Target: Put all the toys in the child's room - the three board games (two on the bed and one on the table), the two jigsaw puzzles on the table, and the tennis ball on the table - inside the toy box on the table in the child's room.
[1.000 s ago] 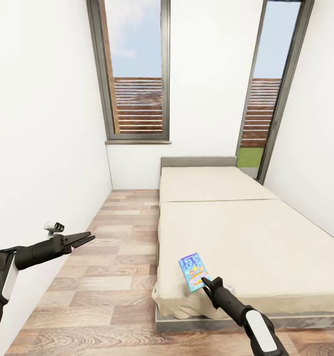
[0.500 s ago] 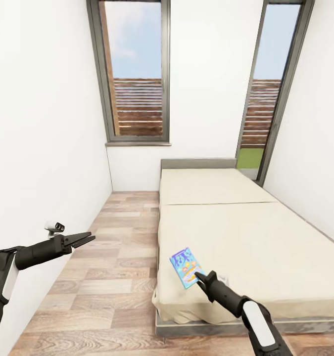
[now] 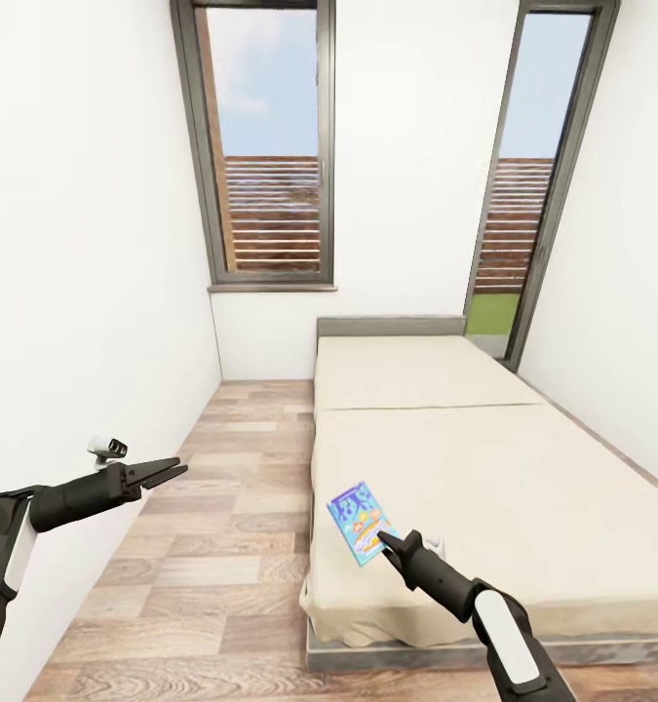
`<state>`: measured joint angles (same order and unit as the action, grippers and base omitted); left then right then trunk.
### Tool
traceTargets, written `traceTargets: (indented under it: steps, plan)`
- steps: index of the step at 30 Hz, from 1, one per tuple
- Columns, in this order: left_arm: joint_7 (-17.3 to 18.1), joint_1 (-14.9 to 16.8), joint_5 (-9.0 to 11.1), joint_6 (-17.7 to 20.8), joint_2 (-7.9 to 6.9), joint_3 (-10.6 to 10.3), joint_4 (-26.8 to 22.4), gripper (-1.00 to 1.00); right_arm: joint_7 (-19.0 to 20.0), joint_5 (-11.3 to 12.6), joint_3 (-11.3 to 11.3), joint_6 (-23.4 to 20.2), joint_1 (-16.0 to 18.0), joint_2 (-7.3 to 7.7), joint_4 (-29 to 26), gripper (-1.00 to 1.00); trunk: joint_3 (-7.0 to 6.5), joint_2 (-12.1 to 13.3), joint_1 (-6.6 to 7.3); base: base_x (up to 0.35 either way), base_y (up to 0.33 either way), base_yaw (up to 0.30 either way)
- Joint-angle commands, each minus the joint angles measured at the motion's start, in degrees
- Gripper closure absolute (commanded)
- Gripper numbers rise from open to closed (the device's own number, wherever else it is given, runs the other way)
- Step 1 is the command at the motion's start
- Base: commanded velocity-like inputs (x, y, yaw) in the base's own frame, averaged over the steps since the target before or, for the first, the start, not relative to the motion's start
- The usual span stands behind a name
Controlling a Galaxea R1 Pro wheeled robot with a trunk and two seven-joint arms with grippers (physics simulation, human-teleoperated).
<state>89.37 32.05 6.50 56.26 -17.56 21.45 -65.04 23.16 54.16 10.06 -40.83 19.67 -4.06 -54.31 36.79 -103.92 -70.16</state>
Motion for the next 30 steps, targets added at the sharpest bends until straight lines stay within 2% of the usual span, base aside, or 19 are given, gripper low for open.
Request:
traceTargets:
  steps: [1, 26, 29, 30]
  plan:
    - [0.3, 0.0, 0.0, 0.6, -0.01, 0.0, 0.0, -1.00, 0.3, -0.1, 0.3, -0.4, 0.0, -0.07, 0.0, 1.00, -0.12, 0.4, 0.23, 0.000, 0.000, 0.000]
    - [0.2, 0.0, -0.1, 0.7, -0.01, 0.0, 0.0, -1.00, 0.1, -0.2, 0.5, -0.1, -0.1, -0.11, -0.1, 1.00, -4.61, 10.4, 5.72, 0.000, 0.000, 0.000]
    - [0.2, 0.0, -0.2, 0.7, -0.01, 0.0, 0.0, -1.00, -0.3, -0.2, 0.5, -0.2, 0.1, 0.33, -0.2, 1.00, -5.15, 11.6, 6.38, 0.000, 0.000, 0.000]
    - [0.2, 0.0, -0.2, 0.7, -0.01, 0.0, 0.0, -1.00, -0.6, -0.2, 0.5, -0.3, 0.2, 0.99, -0.2, 1.00, -5.33, 12.0, 6.60, 0.000, 0.000, 0.000]
